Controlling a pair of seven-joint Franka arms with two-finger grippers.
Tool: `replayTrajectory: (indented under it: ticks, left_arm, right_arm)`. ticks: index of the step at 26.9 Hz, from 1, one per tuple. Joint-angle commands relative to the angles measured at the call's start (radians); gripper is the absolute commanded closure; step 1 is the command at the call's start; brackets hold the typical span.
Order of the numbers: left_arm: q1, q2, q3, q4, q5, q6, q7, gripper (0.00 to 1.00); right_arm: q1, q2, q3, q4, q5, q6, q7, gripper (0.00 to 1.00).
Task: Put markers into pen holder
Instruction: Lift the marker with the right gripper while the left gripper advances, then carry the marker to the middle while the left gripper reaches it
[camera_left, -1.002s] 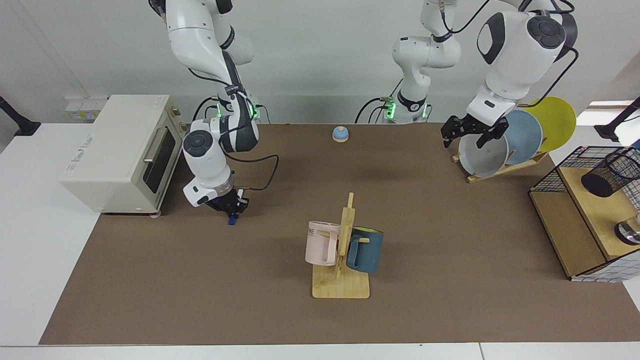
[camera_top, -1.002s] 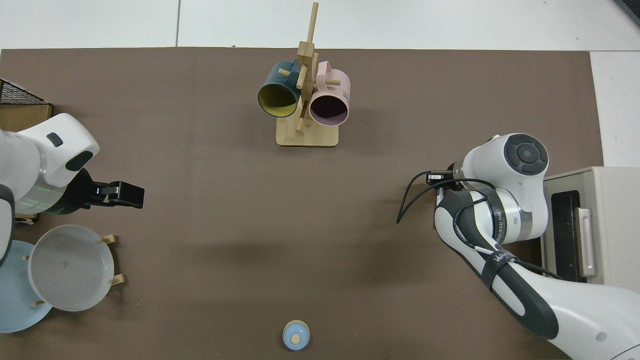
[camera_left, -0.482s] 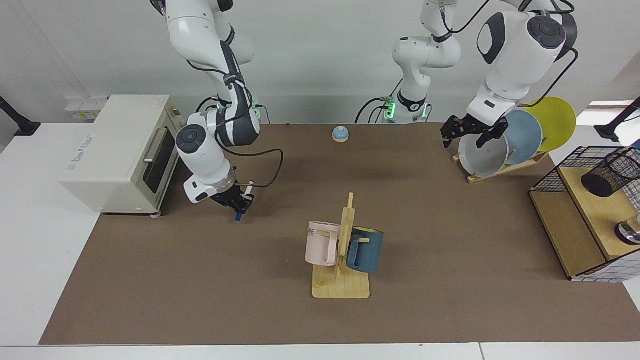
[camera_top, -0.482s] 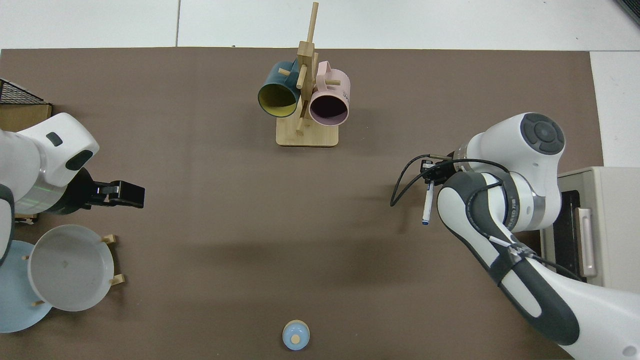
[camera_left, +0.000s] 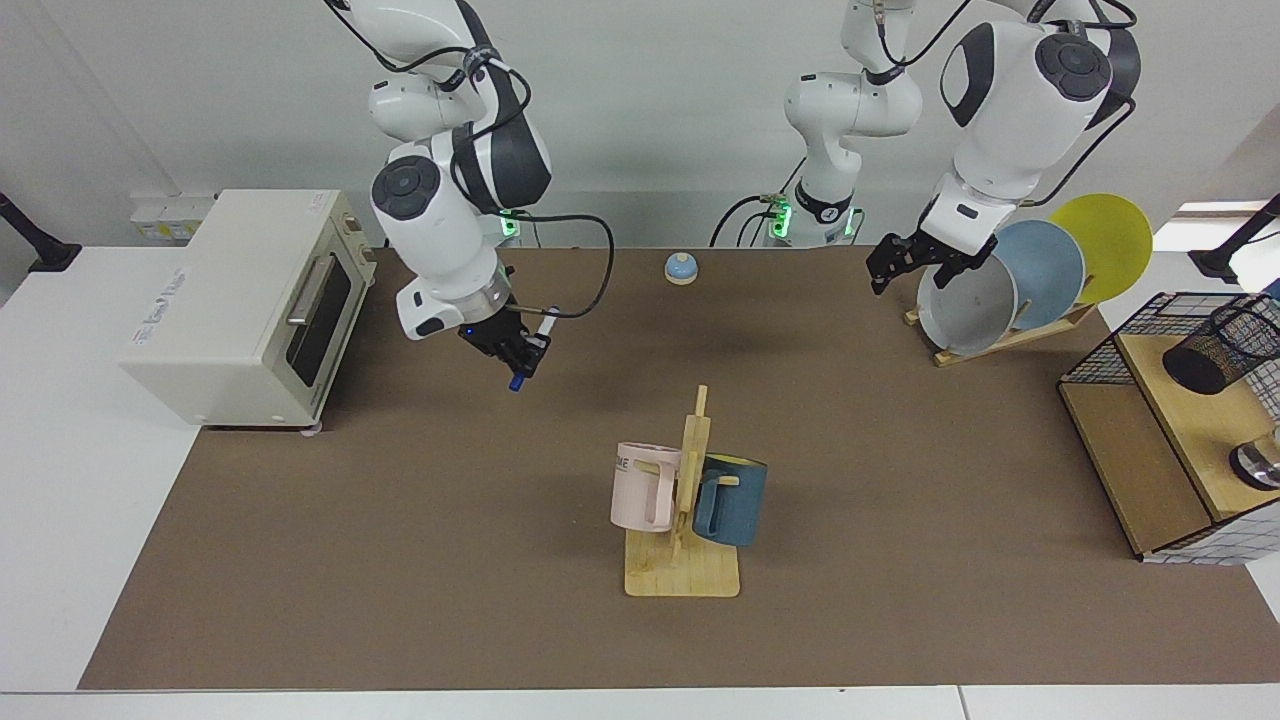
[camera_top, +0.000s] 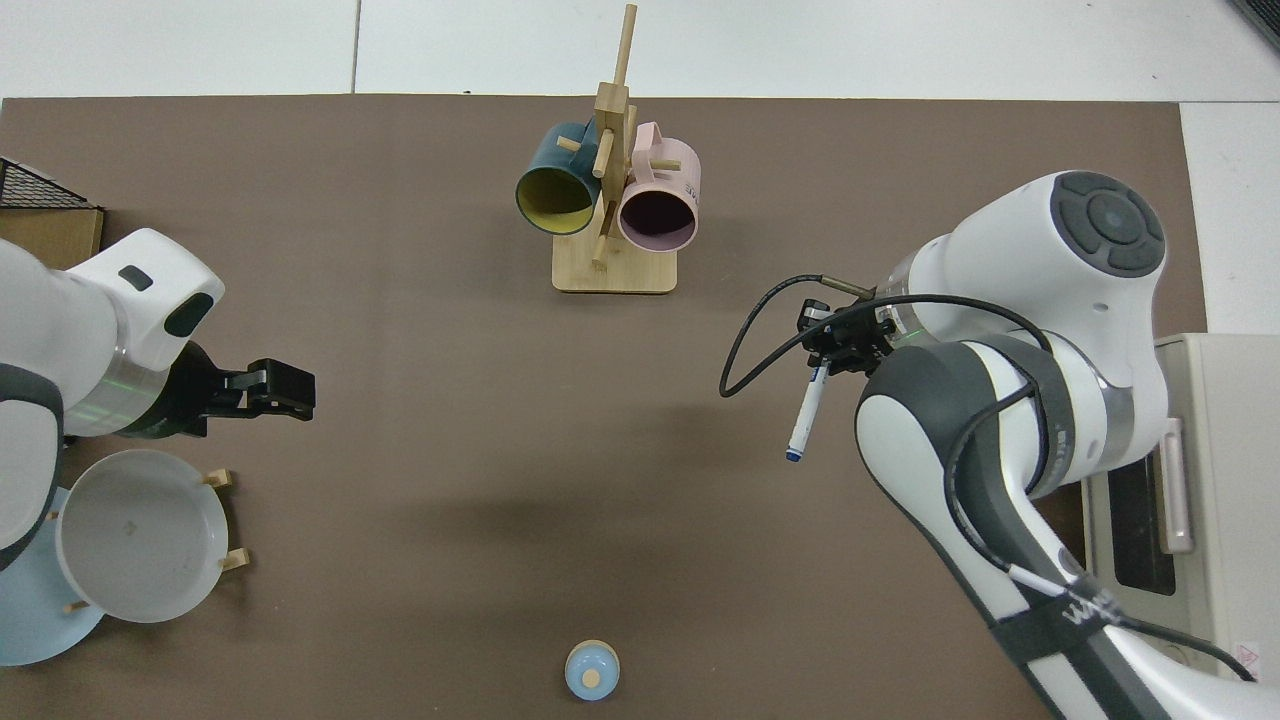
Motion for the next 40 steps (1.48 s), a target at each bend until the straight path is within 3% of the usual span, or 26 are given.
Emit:
replayTrajectory:
  ticks: [1, 7, 11, 22, 27, 40]
  left_arm:
    - [-0.014, -0.03, 0.011, -0.015, -0.009, -0.044, -0.118, 0.0]
    - [-0.016, -0.032, 0.007, 0.004, -0.009, -0.093, -0.251, 0.0]
    - [-0.014, -0.036, -0.027, 0.007, -0.032, -0.118, -0.449, 0.0]
    - [-0.014, -0.033, -0.078, 0.038, -0.142, -0.156, -0.618, 0.0]
    - [-0.008, -0.032, -0.085, 0.038, -0.159, -0.133, -0.543, 0.0]
    - [-0.014, -0.03, -0.134, 0.039, -0.279, 0.006, -0.069, 0.0]
  right_arm:
    - [0.031, -0.05, 0.0, 0.022, 0.023, -0.084, 0.105, 1.0]
    - [0.08, -0.099, 0.0, 0.051, 0.019, -0.122, 0.306, 1.0]
    - [0.104, -0.125, 0.0, 0.053, 0.022, -0.122, 0.442, 1.0]
    - [0.105, -0.127, 0.06, 0.056, 0.023, -0.121, 0.591, 1.0]
    - [0.105, -0.133, 0.069, 0.056, 0.025, -0.114, 0.592, 1.0]
    - [0.104, -0.135, 0.094, 0.056, 0.049, -0.102, 0.592, 1.0]
